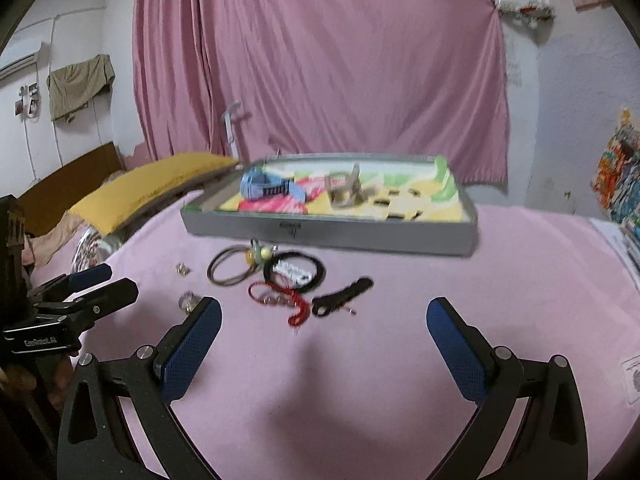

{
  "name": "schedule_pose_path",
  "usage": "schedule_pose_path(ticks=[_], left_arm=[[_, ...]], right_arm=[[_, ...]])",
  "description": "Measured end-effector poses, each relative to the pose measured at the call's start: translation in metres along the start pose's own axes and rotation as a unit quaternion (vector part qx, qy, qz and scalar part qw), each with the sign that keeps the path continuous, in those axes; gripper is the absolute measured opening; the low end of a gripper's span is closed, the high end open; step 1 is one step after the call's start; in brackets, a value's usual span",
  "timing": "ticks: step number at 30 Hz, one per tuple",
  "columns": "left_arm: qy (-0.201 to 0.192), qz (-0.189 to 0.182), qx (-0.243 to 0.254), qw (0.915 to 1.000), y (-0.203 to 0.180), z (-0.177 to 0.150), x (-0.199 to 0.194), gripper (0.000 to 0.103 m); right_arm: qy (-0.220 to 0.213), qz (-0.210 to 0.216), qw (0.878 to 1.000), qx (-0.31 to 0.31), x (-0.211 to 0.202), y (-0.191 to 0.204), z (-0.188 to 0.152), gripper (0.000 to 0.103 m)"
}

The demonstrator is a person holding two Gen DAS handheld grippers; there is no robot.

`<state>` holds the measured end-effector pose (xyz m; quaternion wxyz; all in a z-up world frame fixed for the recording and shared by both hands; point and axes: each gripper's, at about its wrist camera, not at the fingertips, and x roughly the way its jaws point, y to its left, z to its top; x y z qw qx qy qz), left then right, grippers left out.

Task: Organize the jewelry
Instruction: 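Withdraw both tools from the tray back toward the remaining jewelry, then grasp the silver ring with the left tool while the right tool grasps the red bead string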

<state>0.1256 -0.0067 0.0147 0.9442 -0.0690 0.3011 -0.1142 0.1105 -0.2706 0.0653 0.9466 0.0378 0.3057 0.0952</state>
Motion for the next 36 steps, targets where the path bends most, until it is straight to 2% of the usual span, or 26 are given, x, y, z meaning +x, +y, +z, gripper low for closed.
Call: schedule_pose_path(ticks=[3,8,14,16,22,25,30,36], left_arm=[[0.022,-0.013,-0.002,0.9997,0.000,-0.001,0.007,0.086],[0.062,-0.034,-0.009,0.9975,0.000,-0.002,0.022,0.064],[0.091,-0.039,0.013,0.9950,-0.006,0.000,0.036,0.053],[0.099,-0.038,0.021,0.9942,-0.008,0.002,0.038,0.052],[0.111,-0.035,0.051,0.9920,-0.014,0.004,0.041,0.045],[0.116,-0.038,0.073,0.9898,-0.019,0.005,0.042,0.040],[0.125,-0.047,0.107,0.9854,-0.024,0.007,0.045,0.035],[0.131,-0.055,0.133,0.9808,-0.028,0.010,0.050,0.032]], right_arm=[[0.020,0.004,1.000,-0.007,0.008,0.004,-0.003,0.096],[0.058,0.028,0.998,-0.014,0.021,0.008,-0.002,0.068],[0.111,0.057,0.992,-0.018,0.043,0.011,-0.001,0.044],[0.125,0.061,0.990,-0.017,0.050,0.012,-0.001,0.040],[0.144,0.059,0.987,-0.035,0.061,0.019,0.004,0.036],[0.150,0.062,0.986,-0.048,0.068,0.024,0.009,0.029],[0.157,0.075,0.983,-0.059,0.078,0.029,0.016,0.025],[0.161,0.081,0.981,-0.073,0.084,0.033,0.020,0.024]])
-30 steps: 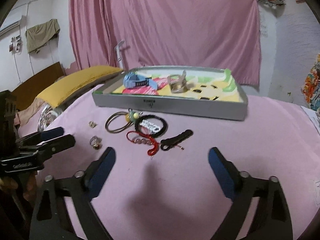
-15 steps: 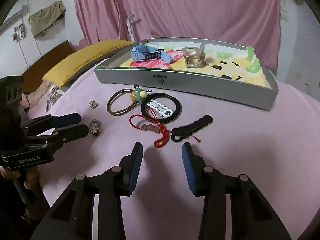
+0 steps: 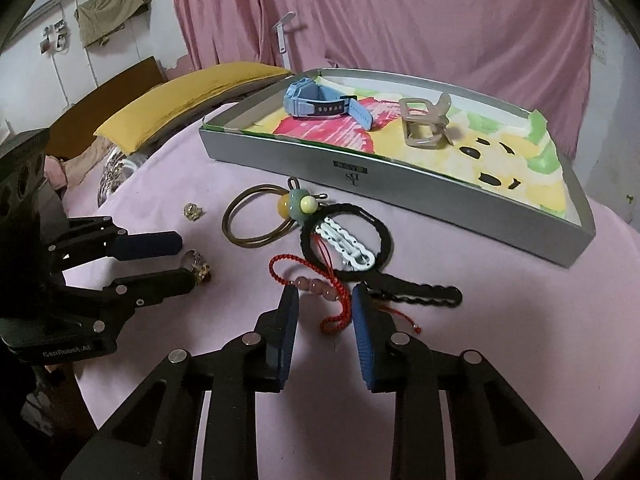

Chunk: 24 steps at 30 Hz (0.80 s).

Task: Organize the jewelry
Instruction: 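Grasp the silver ring with the left tool while the right tool grasps the red bead string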

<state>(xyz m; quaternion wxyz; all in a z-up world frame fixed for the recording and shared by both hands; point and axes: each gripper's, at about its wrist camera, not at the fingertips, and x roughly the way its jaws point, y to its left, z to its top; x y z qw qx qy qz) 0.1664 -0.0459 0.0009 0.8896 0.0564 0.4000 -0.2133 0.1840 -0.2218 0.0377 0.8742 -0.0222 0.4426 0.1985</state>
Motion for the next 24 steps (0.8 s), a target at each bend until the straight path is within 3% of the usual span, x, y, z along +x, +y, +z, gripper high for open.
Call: schedule_pose_path(ticks=[4,7,12,14,24], left_arm=[[0.006,0.011,0.015,0.9998,-0.004,0.003,0.003,0.028],[0.007,0.015,0.022,0.9996,-0.006,0.004,0.004,0.020],[0.008,0.016,0.015,0.9997,-0.008,0.004,0.003,0.020],[0.006,0.013,0.004,0.9999,-0.008,0.002,0.001,0.020],[-0.021,0.009,-0.050,0.9985,-0.005,-0.014,-0.012,0.020]], right_arm=[[-0.002,0.006,1.000,0.005,-0.001,-0.002,0.000,0.024],[-0.002,0.005,1.000,0.003,0.000,-0.001,0.001,0.024],[0.000,-0.004,1.000,-0.014,0.003,0.005,0.003,0.021],[0.002,-0.004,1.000,-0.018,0.002,0.006,0.002,0.015],[-0.016,0.007,1.000,0.007,-0.011,0.004,-0.015,0.003]])
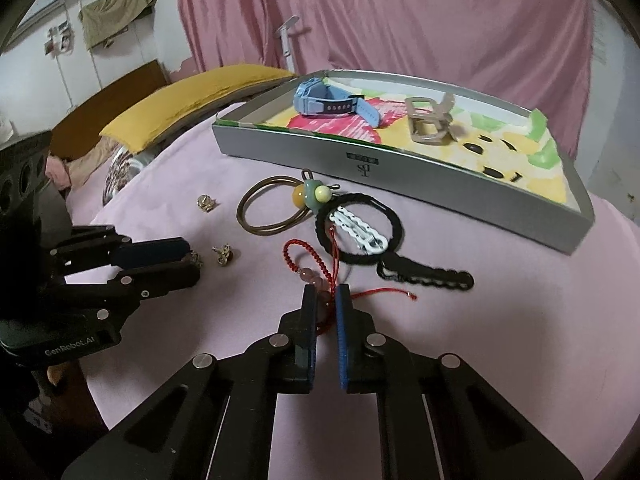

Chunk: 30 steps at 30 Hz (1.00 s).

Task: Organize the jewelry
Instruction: 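Grasp the silver ring with the left tool while the right tool grasps the red bead string, then carry the silver ring and red bead string into the tray and release both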

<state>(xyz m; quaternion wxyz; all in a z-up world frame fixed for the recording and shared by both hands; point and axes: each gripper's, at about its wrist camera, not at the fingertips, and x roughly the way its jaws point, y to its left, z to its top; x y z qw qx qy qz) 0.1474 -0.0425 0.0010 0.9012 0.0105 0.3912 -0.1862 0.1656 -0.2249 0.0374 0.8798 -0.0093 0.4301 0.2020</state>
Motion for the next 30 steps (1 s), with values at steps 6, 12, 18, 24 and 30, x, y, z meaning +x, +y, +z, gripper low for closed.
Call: schedule_pose_path(ticks=[6,12,18,24,30], left_arm=[[-0.024,0.001,-0.013,0.9996,-0.001,-0.002,-0.007,0.020],[-0.028,0.000,-0.018,0.9994,-0.001,-0.001,-0.008,0.020],[-0.031,0.000,-0.026,0.9992,0.001,-0.001,-0.009,0.020],[-0.032,0.000,-0.030,0.9990,0.002,-0.003,-0.009,0.020],[-0.047,0.003,-0.036,0.9982,0.004,-0.001,-0.013,0.020]], right_arm=[[-0.018,0.008,1.000,0.022,-0.005,-0.001,-0.008,0.003],[-0.026,0.012,0.999,0.024,-0.008,0.000,-0.009,0.003],[-0.035,0.018,0.999,0.023,-0.013,0.002,-0.009,0.002],[-0.033,0.020,0.999,0.016,-0.012,0.004,-0.009,0.002],[-0.056,0.018,0.998,0.015,-0.022,0.005,-0.005,0.002]])
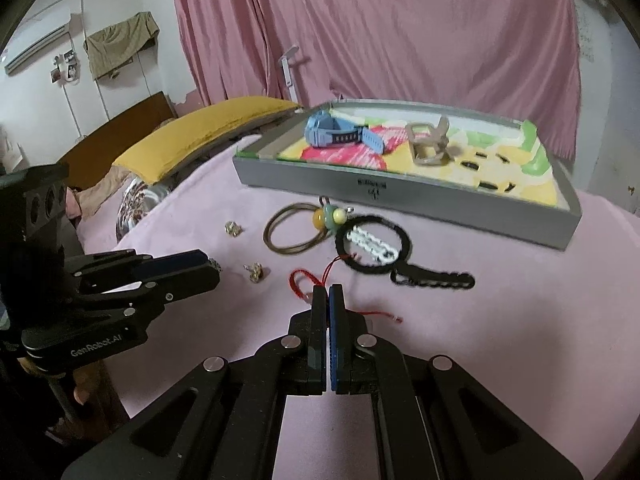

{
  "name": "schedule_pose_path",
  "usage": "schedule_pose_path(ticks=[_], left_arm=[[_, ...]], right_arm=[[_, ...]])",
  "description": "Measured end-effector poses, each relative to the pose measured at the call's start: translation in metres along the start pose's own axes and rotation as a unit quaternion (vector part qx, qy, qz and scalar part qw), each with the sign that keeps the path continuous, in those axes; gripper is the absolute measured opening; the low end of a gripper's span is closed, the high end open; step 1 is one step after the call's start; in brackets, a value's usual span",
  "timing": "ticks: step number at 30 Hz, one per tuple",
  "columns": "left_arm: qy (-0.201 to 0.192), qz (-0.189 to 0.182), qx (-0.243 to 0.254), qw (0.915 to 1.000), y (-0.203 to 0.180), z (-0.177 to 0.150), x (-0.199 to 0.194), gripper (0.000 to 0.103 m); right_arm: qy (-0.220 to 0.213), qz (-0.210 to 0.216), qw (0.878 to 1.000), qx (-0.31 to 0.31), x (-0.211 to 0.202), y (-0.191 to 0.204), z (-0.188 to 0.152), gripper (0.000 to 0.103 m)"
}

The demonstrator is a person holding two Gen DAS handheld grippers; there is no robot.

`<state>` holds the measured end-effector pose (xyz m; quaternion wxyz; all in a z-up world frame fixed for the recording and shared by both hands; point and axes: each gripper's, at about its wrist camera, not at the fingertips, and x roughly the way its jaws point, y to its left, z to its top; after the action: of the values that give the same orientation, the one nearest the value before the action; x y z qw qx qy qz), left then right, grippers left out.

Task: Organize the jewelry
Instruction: 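Carry the silver ring and red bead string into the tray and release both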

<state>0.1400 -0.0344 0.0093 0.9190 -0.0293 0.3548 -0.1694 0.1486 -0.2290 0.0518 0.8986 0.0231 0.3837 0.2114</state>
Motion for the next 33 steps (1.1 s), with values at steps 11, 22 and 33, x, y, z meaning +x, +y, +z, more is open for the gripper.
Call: schedule_pose_path(ticks=[11,22,33], left_arm=[[-0.075,0.011,-0.009,0.9971,-0.004,0.028,-0.011,0.020],[-0.200,0.047,0.005,0.9787,-0.003,0.089,-0.016,0.020],[-0.242,0.087,-0.001,0.9663,0.007,0.129,0.018,0.020]], right_arm=[[-0.091,-0.003,0.996,-0.007,-0.026,0.008,0.019,0.001],[-0.223,-0.039,0.974,0.000,-0.047,0.008,0.069,0.001],[-0.279,-0.081,0.957,0.007,-0.022,0.001,0.107,0.001]])
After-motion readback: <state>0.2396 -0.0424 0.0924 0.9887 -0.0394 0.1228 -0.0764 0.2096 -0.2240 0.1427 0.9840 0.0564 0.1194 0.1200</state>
